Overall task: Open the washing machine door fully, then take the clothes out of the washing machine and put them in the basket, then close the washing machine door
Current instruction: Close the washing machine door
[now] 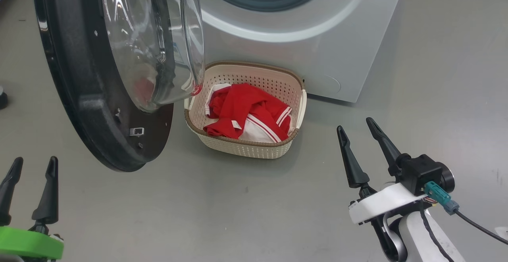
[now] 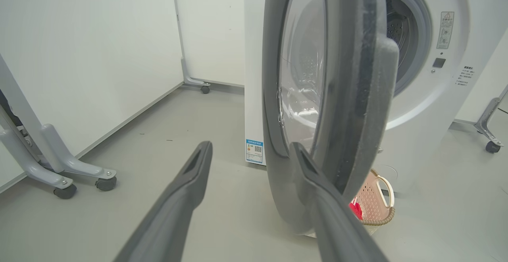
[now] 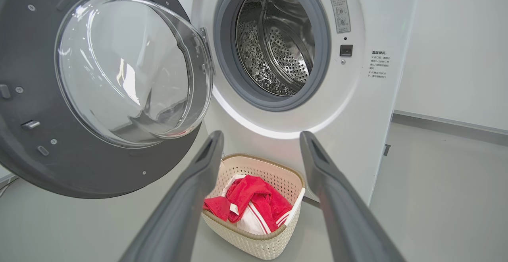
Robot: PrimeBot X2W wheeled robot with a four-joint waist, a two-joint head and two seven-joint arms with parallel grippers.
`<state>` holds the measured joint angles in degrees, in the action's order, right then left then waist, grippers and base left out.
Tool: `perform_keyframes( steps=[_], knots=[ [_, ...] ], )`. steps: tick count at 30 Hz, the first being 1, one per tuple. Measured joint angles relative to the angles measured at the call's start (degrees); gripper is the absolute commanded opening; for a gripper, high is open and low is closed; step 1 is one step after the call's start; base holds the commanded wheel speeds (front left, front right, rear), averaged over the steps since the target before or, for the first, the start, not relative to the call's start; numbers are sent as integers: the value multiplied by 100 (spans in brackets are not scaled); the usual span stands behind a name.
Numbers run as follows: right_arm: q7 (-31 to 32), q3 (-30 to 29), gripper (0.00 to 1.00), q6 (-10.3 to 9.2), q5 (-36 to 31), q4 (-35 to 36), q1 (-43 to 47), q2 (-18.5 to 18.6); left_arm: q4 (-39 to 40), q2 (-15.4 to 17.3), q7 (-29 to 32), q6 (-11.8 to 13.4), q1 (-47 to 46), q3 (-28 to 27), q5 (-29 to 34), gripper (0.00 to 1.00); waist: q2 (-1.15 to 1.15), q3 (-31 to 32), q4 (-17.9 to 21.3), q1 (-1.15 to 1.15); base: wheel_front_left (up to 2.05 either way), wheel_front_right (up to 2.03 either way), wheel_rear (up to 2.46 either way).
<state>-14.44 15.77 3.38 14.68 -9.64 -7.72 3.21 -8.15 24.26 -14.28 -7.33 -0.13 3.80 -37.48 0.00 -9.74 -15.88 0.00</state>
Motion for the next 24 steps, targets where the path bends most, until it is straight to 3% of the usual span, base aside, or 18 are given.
perform_keyframes(
  steps=[1, 3, 13, 19, 24],
  knots=[
    [0, 0, 100, 0, 0, 1, 0, 0, 1, 0, 0, 0, 0, 7, -20, 76, 0, -6, 2, 0, 0, 0, 0],
    [0, 0, 100, 0, 0, 2, 0, 0, 0, 0, 0, 0, -1, 42, -26, 0, 0, -19, 7, 0, 0, 0, 0],
    [0, 7, 100, 0, 0, -1, -1, 0, -47, 20, 0, -1, -4, 183, -162, 0, 0, -45, -1, 0, 0, 0, 0],
    [0, 52, 100, 1, 0, -9, -1, 0, -67, 138, 1, -1, -109, 169, -593, 0, 0, -28, -17, 0, 0, 0, 0],
    [0, 92, 100, 2, 0, -27, -2, 0, -71, 209, 254, -1, -331, -23, -1335, 0, 0, -1, -16, 0, 0, 0, 0]
  ],
)
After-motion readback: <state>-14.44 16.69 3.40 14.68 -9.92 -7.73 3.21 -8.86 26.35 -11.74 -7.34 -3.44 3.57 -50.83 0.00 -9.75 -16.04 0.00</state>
